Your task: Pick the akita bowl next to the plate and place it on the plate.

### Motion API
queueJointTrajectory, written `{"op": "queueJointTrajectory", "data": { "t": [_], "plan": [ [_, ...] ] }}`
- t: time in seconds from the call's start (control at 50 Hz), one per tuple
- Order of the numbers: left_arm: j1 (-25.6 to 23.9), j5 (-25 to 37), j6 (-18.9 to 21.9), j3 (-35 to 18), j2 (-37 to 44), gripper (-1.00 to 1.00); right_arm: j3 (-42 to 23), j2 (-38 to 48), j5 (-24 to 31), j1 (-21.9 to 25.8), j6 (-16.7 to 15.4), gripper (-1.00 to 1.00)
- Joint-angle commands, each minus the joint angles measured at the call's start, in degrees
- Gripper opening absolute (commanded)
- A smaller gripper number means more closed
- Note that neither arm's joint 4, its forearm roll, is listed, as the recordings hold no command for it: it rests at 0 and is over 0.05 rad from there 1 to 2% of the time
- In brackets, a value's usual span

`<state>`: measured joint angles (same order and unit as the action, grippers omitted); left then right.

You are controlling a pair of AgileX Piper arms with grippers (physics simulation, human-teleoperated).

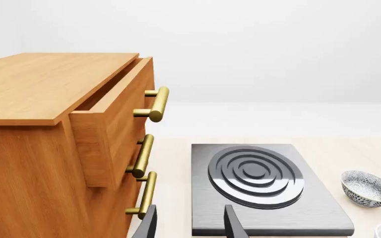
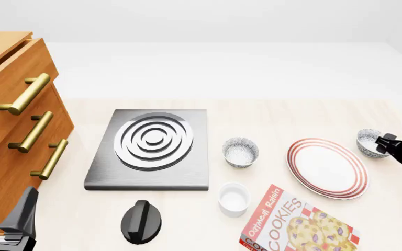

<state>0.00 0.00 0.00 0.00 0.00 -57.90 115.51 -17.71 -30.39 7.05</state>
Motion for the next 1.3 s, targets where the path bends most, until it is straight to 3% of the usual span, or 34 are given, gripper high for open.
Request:
{"op": "queueJointTrajectory", "data": {
  "t": [0.02, 0.38, 1.04, 1.06, 1.3],
  "plan": [
    [0.0, 0.0, 0.0, 0.0, 0.0, 1.0, -0.68, 0.84, 0.43, 0.11, -0.08, 1.0],
    [0.0, 0.0, 0.0, 0.0, 0.0, 1.0, -1.38, 1.8, 0.92, -0.14, -0.54, 1.0],
    [0.0, 0.0, 0.0, 0.0, 0.0, 1.0, 2.26, 1.31, -3.27, -1.21, -4.86, 1.0],
    [0.0, 0.0, 0.0, 0.0, 0.0, 1.0, 2.33, 1.21, -3.37, -1.23, -4.88, -1.0],
    [0.0, 0.0, 0.0, 0.0, 0.0, 1.0, 1.6, 0.7, -2.18, -1.19, -3.98, -1.0]
  ]
}}
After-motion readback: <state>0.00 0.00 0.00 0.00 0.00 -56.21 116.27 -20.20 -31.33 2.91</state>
